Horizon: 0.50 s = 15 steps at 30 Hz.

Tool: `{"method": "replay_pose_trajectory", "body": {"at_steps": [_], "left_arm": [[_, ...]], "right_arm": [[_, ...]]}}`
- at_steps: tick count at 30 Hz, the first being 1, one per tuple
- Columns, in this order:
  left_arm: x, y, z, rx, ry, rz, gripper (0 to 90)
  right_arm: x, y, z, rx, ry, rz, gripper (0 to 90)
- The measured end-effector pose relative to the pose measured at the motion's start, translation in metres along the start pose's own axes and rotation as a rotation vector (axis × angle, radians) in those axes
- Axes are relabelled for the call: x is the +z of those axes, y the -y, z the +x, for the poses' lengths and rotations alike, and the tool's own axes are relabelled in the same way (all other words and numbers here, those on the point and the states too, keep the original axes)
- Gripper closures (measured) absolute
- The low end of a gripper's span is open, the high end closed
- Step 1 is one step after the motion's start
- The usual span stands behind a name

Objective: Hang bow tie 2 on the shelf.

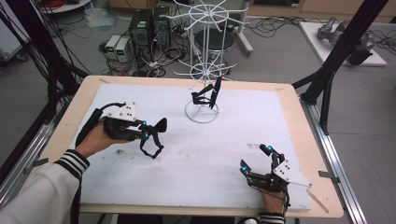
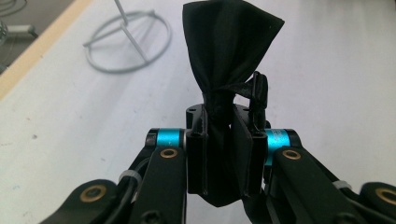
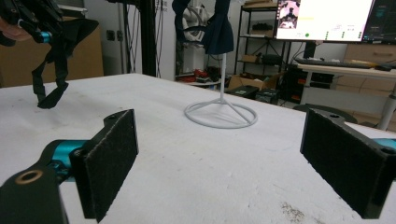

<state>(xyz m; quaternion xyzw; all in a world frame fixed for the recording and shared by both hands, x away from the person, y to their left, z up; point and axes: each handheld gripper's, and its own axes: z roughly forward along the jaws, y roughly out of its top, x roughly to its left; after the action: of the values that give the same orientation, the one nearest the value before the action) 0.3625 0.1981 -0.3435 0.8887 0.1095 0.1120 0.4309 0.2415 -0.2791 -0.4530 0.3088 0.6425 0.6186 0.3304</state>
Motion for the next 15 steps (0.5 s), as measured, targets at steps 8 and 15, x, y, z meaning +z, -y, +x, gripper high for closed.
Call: {"method": "replay_pose_trajectory", "body": {"at_steps": [8,15], "left_arm": [[-0.008,-0.014,0.007,-0.036,-0.06,-0.084,76.3],[-0.01,-0.028,0.011,-0.06,-0.092,-0.149,76.3]], "right_arm": [[0.002,-0.001,-0.001,0.024,0.011,-0.003,10.7],[0.003,-0.001,-0.003,0.023,0.016,-0.01,10.7]]}}
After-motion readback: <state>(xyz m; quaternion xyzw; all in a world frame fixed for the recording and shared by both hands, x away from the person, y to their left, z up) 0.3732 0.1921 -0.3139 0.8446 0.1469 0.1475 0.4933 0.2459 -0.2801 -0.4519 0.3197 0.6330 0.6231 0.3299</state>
